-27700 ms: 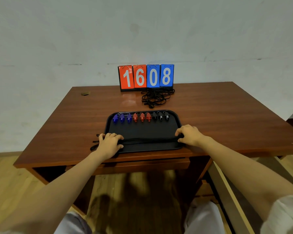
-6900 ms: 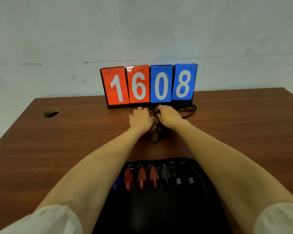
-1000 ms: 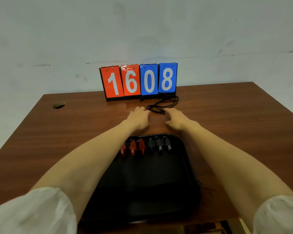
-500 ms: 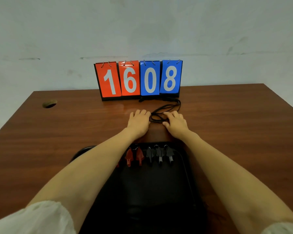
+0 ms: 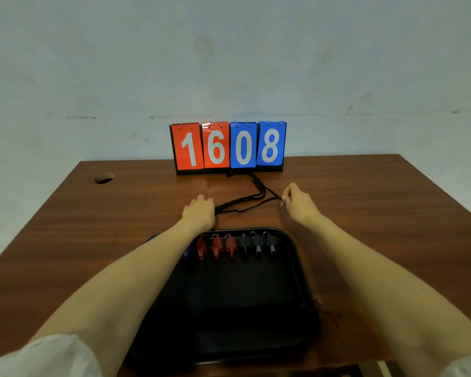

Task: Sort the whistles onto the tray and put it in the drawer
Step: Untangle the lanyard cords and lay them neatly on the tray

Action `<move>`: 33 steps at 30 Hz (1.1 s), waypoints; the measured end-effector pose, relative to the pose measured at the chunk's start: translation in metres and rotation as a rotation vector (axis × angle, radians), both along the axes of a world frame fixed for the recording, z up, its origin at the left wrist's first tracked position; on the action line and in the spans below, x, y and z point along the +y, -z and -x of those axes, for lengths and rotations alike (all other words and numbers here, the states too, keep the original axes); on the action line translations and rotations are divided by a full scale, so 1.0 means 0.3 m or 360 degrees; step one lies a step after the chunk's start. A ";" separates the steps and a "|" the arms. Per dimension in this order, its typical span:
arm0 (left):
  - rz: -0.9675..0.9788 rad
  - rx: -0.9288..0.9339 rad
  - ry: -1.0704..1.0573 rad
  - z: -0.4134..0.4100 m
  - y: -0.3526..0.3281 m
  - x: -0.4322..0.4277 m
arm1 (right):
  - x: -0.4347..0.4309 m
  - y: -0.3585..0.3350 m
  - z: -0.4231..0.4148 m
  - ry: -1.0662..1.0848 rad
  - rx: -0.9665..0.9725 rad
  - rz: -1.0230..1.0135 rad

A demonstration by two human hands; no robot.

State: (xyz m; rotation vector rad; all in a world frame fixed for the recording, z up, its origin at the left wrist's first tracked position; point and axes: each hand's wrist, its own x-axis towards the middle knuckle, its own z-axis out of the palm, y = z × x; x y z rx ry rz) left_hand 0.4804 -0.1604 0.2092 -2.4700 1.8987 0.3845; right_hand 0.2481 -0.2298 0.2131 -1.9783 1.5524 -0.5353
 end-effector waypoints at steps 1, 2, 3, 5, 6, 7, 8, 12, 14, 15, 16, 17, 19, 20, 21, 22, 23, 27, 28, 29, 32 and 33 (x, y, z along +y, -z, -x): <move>0.0035 0.0097 0.0020 0.018 -0.017 0.003 | 0.019 -0.032 -0.009 -0.0067 -0.0045 0.0029; 0.0085 0.0235 0.0068 0.042 -0.039 0.006 | 0.036 -0.065 -0.021 -0.0129 -0.0083 0.0063; 0.0153 0.0398 0.0131 0.071 -0.061 0.008 | 0.050 -0.096 -0.034 -0.0181 -0.0122 0.0089; 0.0314 0.0705 0.0263 0.137 -0.124 0.020 | 0.079 -0.166 -0.060 -0.0279 -0.0183 0.0144; 0.0381 0.0815 0.0310 0.169 -0.154 0.025 | 0.092 -0.200 -0.071 -0.0325 -0.0208 0.0167; 0.0436 0.0911 0.0335 0.196 -0.181 0.028 | 0.105 -0.235 -0.080 -0.0362 -0.0235 0.0195; 0.0471 0.1010 0.0348 0.217 -0.204 0.031 | 0.118 -0.269 -0.087 -0.0384 -0.0265 0.0228; 0.0635 0.1175 0.0186 0.223 -0.249 0.018 | 0.133 -0.378 -0.083 -0.0335 -0.0395 0.0412; 0.0687 0.1081 0.0053 0.183 -0.263 0.011 | 0.123 -0.410 -0.060 -0.0282 -0.0371 0.0513; 0.0692 0.0988 0.0005 0.156 -0.270 0.010 | 0.116 -0.421 -0.045 -0.0249 -0.0352 0.0560; 0.0679 0.0896 -0.0035 0.127 -0.276 0.011 | 0.108 -0.430 -0.030 -0.0200 -0.0340 0.0602; 0.0675 0.0824 -0.0077 0.099 -0.284 0.014 | 0.101 -0.437 -0.014 -0.0131 -0.0334 0.0639; 0.0716 0.0790 -0.0174 0.051 -0.304 0.025 | 0.084 -0.445 0.013 0.0026 -0.0332 0.0672; 0.0747 0.0846 -0.0223 0.034 -0.314 0.029 | 0.079 -0.448 0.024 0.0080 -0.0326 0.0661; 0.0778 0.0934 -0.0255 0.022 -0.325 0.032 | 0.079 -0.451 0.031 0.0111 -0.0315 0.0635; 0.0801 0.1016 -0.0256 0.018 -0.337 0.038 | 0.083 -0.454 0.037 0.0119 -0.0298 0.0609; 0.0808 0.1067 -0.0228 0.021 -0.353 0.044 | 0.088 -0.456 0.039 0.0111 -0.0283 0.0593; 0.0728 0.1096 -0.0054 0.072 -0.425 0.066 | 0.138 -0.494 0.022 -0.0026 -0.0363 0.0559; 0.0688 0.1124 -0.0038 0.088 -0.445 0.069 | 0.152 -0.510 0.012 -0.0085 -0.0392 0.0557; 0.0649 0.1173 -0.0019 0.104 -0.467 0.072 | 0.167 -0.531 0.001 -0.0141 -0.0419 0.0555; 0.0587 0.1322 0.0121 0.158 -0.541 0.106 | 0.215 -0.606 -0.028 -0.0271 -0.0459 0.0566; 0.0589 0.1305 0.0213 0.176 -0.566 0.124 | 0.232 -0.631 -0.035 -0.0314 -0.0463 0.0579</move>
